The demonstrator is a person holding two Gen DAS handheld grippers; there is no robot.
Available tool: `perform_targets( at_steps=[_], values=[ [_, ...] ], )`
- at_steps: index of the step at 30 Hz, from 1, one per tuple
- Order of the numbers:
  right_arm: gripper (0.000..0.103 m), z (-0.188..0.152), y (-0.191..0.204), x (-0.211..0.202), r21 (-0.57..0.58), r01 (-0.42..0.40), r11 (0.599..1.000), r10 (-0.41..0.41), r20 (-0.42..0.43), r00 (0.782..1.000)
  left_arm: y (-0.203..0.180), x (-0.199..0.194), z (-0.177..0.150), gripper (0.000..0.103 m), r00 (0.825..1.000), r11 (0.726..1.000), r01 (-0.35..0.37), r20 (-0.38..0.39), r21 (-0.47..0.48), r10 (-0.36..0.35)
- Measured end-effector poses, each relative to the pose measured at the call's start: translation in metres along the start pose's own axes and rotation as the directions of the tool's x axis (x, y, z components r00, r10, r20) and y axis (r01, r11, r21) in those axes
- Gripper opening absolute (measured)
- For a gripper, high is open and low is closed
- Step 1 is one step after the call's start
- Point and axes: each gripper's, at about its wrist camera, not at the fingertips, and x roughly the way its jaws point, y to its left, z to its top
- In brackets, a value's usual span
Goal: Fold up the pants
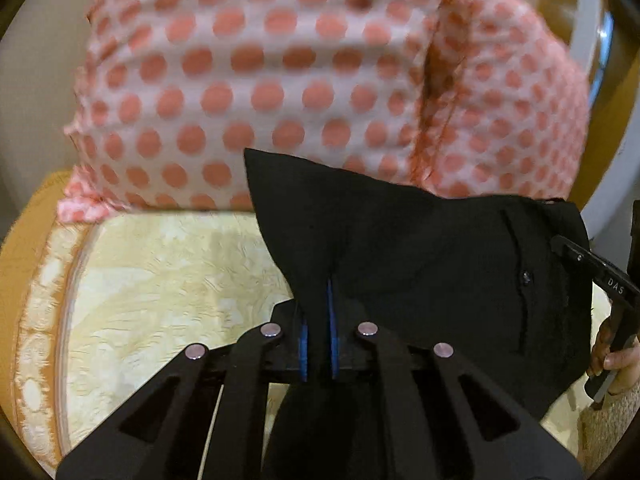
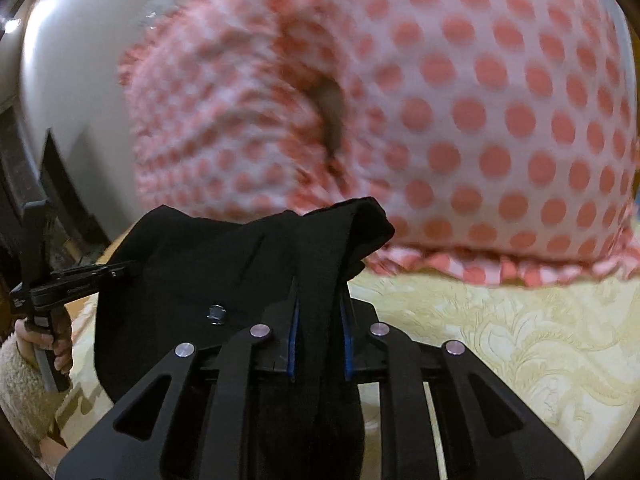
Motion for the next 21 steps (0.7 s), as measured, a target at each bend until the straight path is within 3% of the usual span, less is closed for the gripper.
perform_targets(
  at_steps=[2,4,6,8,10,12,14,17,19,21],
  values=[
    [0.017,-0.009,-0.009,0.027,0.014,0.057,0.998,-0.055,-0.09,0.994,0.002,0.022,-0.005,0.009,0.998,1.0,-0.028,-0.05,-0.011,0.027],
    [0.019,-0.014,-0.009,0.035,0.011,0.084,0.996,-0.083,-0.102,0.991,0.004,0.039,-0.015,0.017,0.995,0.997,-0.076,-0.073,-0.016,0.075],
    [0.027,-0.014,-0.009,0.035,0.015,0.123,0.992,-0.12,-0.112,0.986,0.002,0.044,-0.018,0.024,0.991,0.994,-0.113,-0.072,-0.005,0.112],
    [0.047,-0.014,-0.012,0.033,0.029,0.166,0.986,-0.161,-0.135,0.978,-0.001,0.041,-0.018,0.037,0.987,0.99,-0.143,-0.067,0.0,0.143],
    [0.062,-0.018,-0.018,0.019,0.057,0.248,0.967,-0.241,-0.11,0.964,-0.001,0.028,-0.018,0.049,0.981,0.982,-0.189,-0.046,-0.009,0.189],
    [0.063,-0.023,-0.019,-0.014,0.098,0.306,0.947,-0.307,-0.009,0.952,-0.004,0.003,-0.023,0.06,0.979,0.979,-0.203,0.03,-0.005,0.203],
    [0.067,-0.033,-0.005,-0.045,0.095,0.235,0.967,-0.241,0.067,0.968,-0.013,-0.029,-0.034,0.087,0.983,0.989,-0.147,0.108,0.005,0.145],
    [0.076,-0.052,0.036,-0.054,-0.048,0.13,0.99,-0.129,0.033,0.991,-0.03,-0.054,-0.052,0.097,0.993,0.997,0.03,0.116,0.067,-0.037],
    [0.077,-0.065,0.058,-0.049,-0.137,0.122,0.983,-0.125,-0.014,0.992,-0.044,-0.052,-0.062,0.099,0.994,0.989,0.09,0.059,0.114,-0.097],
    [0.077,-0.078,0.069,-0.035,-0.192,0.129,0.973,-0.15,-0.097,0.984,-0.054,-0.037,-0.07,0.099,0.994,0.985,0.106,-0.023,0.134,-0.104]
  ],
)
